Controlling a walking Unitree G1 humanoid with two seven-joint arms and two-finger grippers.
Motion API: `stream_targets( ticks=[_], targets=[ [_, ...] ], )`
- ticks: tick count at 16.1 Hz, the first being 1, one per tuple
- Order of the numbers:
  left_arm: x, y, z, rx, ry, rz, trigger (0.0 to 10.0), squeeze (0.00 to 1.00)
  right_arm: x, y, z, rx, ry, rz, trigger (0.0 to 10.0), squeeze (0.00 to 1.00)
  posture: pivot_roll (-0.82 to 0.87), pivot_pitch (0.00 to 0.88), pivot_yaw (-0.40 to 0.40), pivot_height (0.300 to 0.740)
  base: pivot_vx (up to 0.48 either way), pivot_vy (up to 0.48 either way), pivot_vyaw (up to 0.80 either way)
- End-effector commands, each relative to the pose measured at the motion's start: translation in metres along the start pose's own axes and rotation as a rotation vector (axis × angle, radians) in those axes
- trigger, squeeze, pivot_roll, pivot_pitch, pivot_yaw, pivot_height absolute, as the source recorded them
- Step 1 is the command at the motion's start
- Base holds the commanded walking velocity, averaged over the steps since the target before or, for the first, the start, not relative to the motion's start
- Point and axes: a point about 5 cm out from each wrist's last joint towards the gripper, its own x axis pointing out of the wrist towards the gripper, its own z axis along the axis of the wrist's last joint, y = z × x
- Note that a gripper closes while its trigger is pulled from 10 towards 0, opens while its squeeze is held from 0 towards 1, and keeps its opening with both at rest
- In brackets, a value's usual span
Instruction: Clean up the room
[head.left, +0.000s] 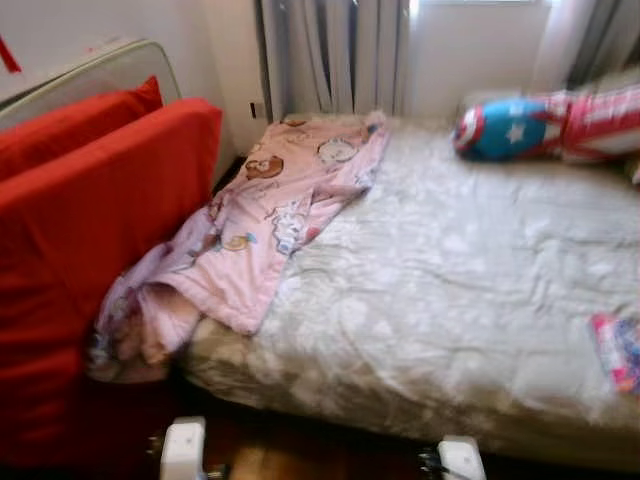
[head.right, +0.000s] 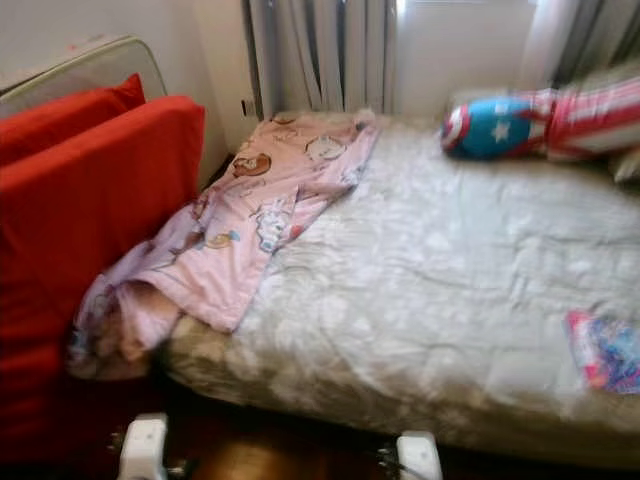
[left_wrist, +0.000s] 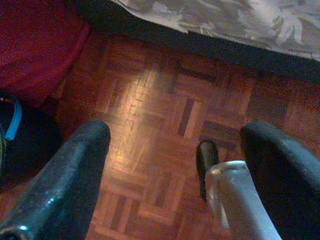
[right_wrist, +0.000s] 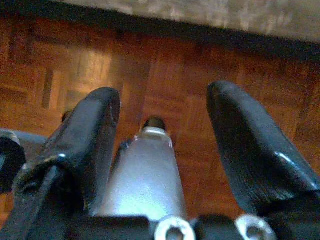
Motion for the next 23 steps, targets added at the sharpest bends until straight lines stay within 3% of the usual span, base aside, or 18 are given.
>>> stream_targets(
  ticks=[1, 18, 23],
  targets=[
    [-0.0009, 0.0067, -0.0016, 0.016, 0.012, 0.017, 10.0, 0.00, 0.0012, 0.0048, 0.0052, 0.004, -0.012, 0.011, 10.0, 0.00, -0.04, 0.000, 0.035, 0.740, 0.000, 0.364, 0.00],
    [-0.0009, 0.0072, -0.0010, 0.019, 0.011, 0.020, 10.0, 0.00, 0.0013, 0.0072, 0.0056, 0.001, -0.013, 0.015, 10.0, 0.00, -0.03, 0.000, 0.032, 0.740, 0.000, 0.359, 0.00],
    [-0.0009, 0.0063, -0.0006, 0.013, 0.002, 0.015, 10.0, 0.00, 0.0020, 0.0118, 0.0087, 0.001, -0.019, 0.019, 10.0, 0.00, -0.03, 0.000, 0.031, 0.740, 0.000, 0.000, 0.00]
  ],
)
